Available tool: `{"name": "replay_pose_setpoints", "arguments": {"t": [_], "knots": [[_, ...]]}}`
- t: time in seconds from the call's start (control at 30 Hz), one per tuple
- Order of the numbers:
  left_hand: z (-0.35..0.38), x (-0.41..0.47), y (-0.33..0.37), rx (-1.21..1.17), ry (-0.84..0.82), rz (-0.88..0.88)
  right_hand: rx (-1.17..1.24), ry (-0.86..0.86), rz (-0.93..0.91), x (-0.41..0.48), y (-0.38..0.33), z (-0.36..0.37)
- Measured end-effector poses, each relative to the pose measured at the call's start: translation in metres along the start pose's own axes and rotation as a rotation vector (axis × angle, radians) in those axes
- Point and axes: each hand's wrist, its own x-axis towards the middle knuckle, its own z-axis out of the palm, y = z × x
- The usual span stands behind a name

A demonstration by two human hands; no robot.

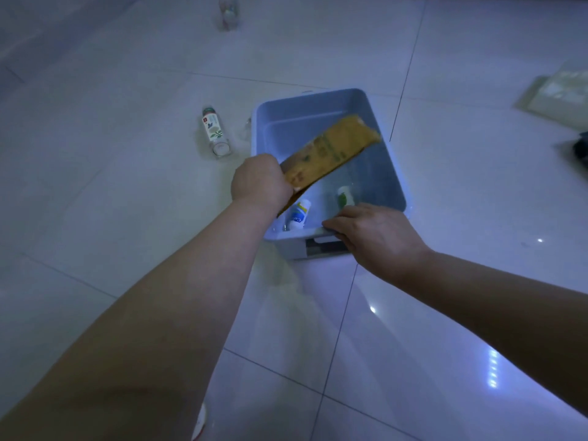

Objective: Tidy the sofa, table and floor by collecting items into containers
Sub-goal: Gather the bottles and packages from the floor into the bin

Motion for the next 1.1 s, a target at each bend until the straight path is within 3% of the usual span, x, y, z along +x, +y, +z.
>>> {"name": "replay_pose_setpoints", "arguments": {"t": [0.17, 0.3, 0.5, 0.63, 0.87, 0.97, 1.1], "knots": [[0.014, -0.008, 0.008, 0.285, -0.089, 0.115, 0.013, 0.023, -0.012, -0.001, 0.002, -0.002], [0.021, -0.009, 0.015, 0.374, -0.102, 0.18, 0.012, 0.016, -0.008, -0.001, 0.004, -0.001], [0.023, -0.007, 0.018, 0.165, -0.09, 0.155, 0.027, 0.074, -0.019, 0.0, 0.005, 0.0], [0.016, -0.003, 0.009, -0.013, 0.058, 0.145, 0.024, 0.082, -0.008, 0.0, 0.005, 0.003], [-0.005, -0.007, -0.041, -0.18, 0.274, -0.122, -0.001, 0.153, -0.024, 0.002, -0.006, 0.005], [-0.001, -0.015, -0.08, -0.158, 0.179, -0.246, 0.015, 0.161, -0.083, 0.005, -0.014, 0.008], [0.019, -0.045, -0.133, -0.086, -0.318, -0.372, 0.055, 0.197, -0.23, 0.012, -0.039, 0.013]]}}
